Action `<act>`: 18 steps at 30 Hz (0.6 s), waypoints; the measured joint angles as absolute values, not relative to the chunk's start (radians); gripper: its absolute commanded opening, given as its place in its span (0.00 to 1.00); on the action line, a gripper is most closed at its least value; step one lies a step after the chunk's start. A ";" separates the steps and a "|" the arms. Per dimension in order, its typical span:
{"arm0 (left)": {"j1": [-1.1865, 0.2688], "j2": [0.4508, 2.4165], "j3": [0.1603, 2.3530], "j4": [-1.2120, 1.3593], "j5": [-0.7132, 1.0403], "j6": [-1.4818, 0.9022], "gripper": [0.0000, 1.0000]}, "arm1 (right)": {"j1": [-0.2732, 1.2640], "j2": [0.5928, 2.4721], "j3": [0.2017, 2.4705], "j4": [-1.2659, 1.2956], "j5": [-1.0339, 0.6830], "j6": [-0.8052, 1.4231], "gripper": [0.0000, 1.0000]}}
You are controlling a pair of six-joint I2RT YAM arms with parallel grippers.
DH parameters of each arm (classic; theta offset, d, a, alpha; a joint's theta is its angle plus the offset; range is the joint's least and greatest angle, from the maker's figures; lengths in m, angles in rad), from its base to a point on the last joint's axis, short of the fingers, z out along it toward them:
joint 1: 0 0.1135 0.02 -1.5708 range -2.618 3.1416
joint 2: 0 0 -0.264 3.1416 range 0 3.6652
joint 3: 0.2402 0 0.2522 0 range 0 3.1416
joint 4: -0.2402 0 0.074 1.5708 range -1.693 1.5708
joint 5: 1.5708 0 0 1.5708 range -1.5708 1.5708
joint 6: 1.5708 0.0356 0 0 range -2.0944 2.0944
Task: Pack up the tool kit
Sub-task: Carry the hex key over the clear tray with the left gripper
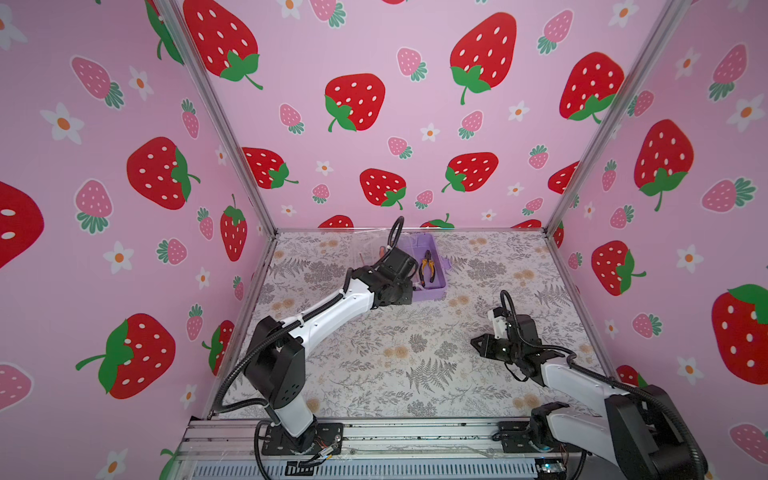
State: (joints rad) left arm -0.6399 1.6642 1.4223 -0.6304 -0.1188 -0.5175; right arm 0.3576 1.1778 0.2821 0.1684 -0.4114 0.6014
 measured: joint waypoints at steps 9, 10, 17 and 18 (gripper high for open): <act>-0.422 1.758 1.605 -0.678 -0.069 -0.504 0.00 | 0.353 1.325 0.346 0.209 -0.477 0.587 0.15; -0.404 1.784 1.638 -0.682 -0.067 -0.505 0.00 | 0.353 1.335 0.351 0.213 -0.484 0.585 0.15; -0.290 2.001 1.908 -0.733 -0.047 -0.540 0.00 | 0.341 1.379 0.372 0.229 -0.516 0.573 0.15; -0.275 2.033 1.942 -0.736 -0.041 -0.550 0.00 | 0.339 1.383 0.373 0.232 -0.519 0.572 0.15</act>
